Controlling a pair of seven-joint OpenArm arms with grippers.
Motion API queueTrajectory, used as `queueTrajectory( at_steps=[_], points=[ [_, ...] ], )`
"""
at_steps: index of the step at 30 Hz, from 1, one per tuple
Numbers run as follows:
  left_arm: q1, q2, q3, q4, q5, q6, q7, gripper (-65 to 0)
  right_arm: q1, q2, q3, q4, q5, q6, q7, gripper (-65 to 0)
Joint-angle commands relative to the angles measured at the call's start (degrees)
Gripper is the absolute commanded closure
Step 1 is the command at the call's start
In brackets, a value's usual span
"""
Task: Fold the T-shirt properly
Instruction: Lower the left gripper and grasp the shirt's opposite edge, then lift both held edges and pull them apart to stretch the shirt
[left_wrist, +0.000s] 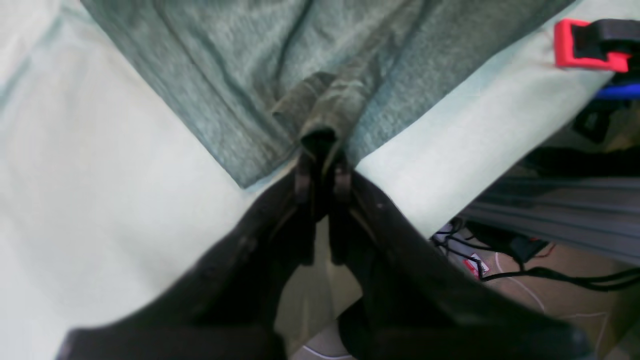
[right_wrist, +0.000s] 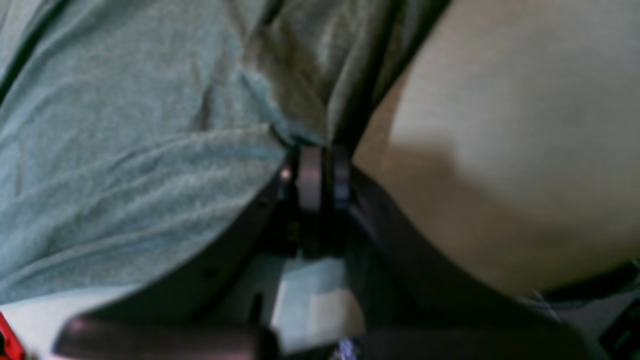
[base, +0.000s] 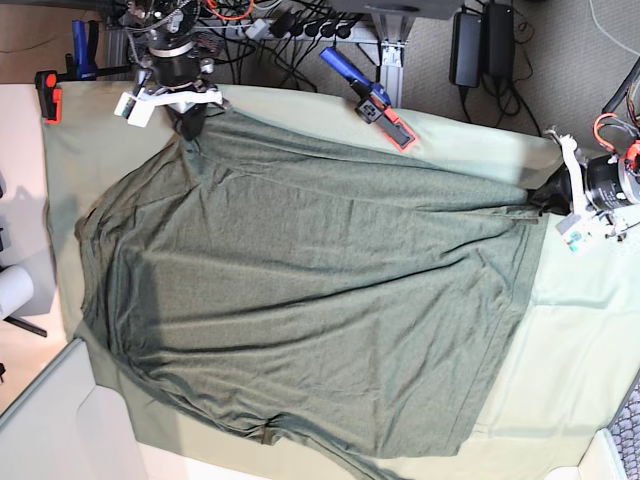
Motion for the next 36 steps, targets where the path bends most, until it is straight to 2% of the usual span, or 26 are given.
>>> queueTrajectory(
  at_steps=[1, 5, 9, 12, 16, 23, 30, 36],
  points=[
    [-0.4, -1.2, -0.5, 1.5, -0.8, -0.9, -0.7, -2.6, -0.5, 0.2, 1.2, 1.6, 0.5, 0.2, -0.4, 0.0],
    [-0.4, -1.5, -0.5, 2.1, -1.4, -2.0, -0.8, -2.6, -1.0, 0.2, 4.7, 5.2, 2.9, 0.2, -3.9, 0.0],
    [-0.4, -1.5, -0.5, 2.1, -2.8, -4.5, -0.7, -2.5, -1.2, 0.2, 7.6, 7.9, 4.5, 1.2, -4.2, 0.0],
    [-0.6, -1.5, -0.5, 2.1, -4.3, -6.5, -0.7, 0.0, -1.1, 0.2, 8.2, 8.5, 4.6, 1.7, -4.2, 0.0],
    [-2.3, -1.5, -0.5, 2.1, -5.2, -6.5, -0.7, 0.0, -1.0, 0.5, 8.2, 8.5, 5.8, 1.7, -4.2, 0.0],
    [-8.8, -2.3, -0.4, 0.5, -4.4, -6.5, -3.6, 0.0, 2.6, 0.8, 8.5, 8.5, 5.5, 1.8, -4.0, 0.0],
    [-17.9, -2.0, 0.5, -9.6, -5.6, -6.5, -6.6, 0.0, 8.8, 0.9, 8.5, 8.3, 3.7, 1.9, -4.0, 0.0],
    [-27.5, -1.8, 7.4, -18.3, -5.0, -6.5, -8.4, 0.0, 14.1, 1.3, 8.4, 6.1, 1.9, 3.4, -4.0, 0.0]
  ],
)
